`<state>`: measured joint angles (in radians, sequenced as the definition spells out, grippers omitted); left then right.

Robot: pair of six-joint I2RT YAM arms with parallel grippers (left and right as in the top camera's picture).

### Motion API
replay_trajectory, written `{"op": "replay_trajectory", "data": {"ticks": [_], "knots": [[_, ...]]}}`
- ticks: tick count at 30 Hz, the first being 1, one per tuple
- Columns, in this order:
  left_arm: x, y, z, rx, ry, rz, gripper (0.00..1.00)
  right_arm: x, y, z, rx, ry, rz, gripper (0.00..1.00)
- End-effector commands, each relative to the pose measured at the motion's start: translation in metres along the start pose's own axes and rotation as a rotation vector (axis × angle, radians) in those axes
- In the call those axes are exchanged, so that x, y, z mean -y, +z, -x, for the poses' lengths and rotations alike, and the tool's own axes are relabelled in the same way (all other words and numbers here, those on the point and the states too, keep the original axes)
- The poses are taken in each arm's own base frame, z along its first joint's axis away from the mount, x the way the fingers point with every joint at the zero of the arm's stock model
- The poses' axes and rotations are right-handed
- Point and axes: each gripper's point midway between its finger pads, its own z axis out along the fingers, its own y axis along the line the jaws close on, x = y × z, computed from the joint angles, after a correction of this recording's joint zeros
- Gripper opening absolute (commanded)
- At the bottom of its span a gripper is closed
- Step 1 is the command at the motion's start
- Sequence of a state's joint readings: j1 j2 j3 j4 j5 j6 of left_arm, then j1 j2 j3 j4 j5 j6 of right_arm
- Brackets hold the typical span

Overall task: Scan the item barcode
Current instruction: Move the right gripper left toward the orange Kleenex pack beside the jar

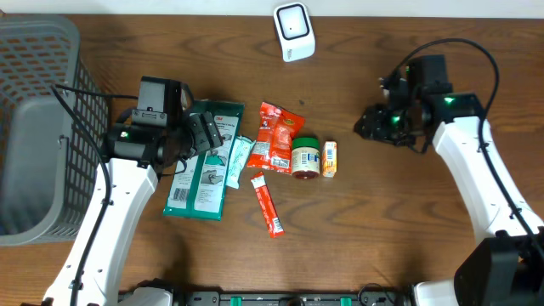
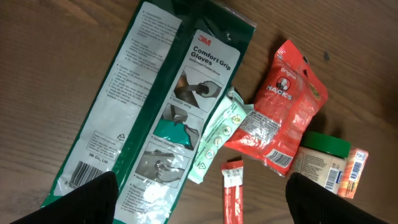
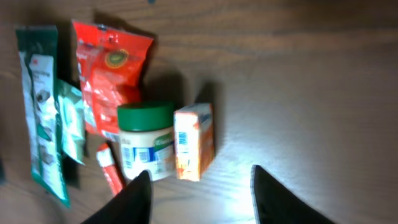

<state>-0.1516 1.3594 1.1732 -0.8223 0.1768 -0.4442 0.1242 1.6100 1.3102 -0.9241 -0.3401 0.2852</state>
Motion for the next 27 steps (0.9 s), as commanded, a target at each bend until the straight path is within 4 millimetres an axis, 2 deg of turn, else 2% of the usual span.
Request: {"op": "replay_trajectory", "data": {"ticks": [1,4,16,21,27], "knots": [[0.001,-0.005,0.006,0.022,0.006,0.000,0.87,-0.016,-0.002,-0.005,0.005,-0.005,-0.039,0.55],[0.001,-0.005,0.006,0.022,0.006,0.000,0.86,-0.025,0.007,-0.014,-0.006,-0.043,-0.083,0.60],[0.001,-0.005,0.006,0.022,0.006,0.000,0.87,-0.034,0.019,-0.026,0.006,-0.081,-0.209,0.62],[0.001,-0.005,0.006,0.022,0.006,0.000,0.87,-0.029,0.031,-0.029,-0.028,-0.077,-0.226,0.63],[0.001,-0.005,0.006,0.022,0.006,0.000,0.87,-0.018,0.054,-0.036,-0.097,-0.065,-0.261,0.63]]}}
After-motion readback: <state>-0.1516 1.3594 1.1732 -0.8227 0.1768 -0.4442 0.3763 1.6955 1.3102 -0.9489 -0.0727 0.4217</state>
